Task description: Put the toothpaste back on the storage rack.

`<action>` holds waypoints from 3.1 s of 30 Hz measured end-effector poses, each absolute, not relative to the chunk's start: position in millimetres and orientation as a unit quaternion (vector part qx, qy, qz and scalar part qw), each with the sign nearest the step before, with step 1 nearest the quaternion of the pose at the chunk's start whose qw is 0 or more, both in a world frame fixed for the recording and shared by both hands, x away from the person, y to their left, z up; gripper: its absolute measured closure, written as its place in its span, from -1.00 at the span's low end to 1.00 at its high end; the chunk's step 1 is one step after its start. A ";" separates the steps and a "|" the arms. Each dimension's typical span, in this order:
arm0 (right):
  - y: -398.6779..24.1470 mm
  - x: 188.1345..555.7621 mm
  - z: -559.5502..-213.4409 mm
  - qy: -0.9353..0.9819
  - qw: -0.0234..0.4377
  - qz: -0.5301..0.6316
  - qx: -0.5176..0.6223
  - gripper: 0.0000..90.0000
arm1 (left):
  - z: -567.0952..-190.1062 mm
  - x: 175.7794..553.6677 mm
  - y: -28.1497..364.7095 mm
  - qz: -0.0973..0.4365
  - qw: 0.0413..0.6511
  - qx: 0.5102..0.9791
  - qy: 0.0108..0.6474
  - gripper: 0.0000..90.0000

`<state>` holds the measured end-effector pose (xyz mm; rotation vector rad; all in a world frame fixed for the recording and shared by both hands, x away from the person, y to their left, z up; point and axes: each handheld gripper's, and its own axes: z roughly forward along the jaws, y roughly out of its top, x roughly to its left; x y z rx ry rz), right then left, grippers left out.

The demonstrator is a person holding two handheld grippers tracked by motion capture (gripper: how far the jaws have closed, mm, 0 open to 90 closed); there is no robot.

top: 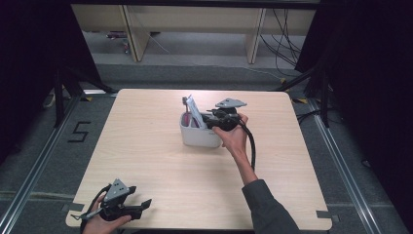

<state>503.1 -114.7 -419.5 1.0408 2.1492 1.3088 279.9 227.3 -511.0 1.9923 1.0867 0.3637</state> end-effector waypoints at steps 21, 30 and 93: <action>-149.7 472.5 -408.9 0.758 0.178 0.502 0.377 -0.10 | -511.2 280.6 229.7 0.143 0.401 0.800 0.423 -0.49; -160.7 465.3 -408.8 0.758 0.181 0.494 0.385 -0.18 | -512.4 280.4 227.2 0.142 0.411 0.792 0.428 -0.49; -206.3 418.8 -437.6 0.770 0.165 0.455 0.415 -0.45 | -510.6 281.5 230.7 0.148 0.398 0.797 0.431 -0.58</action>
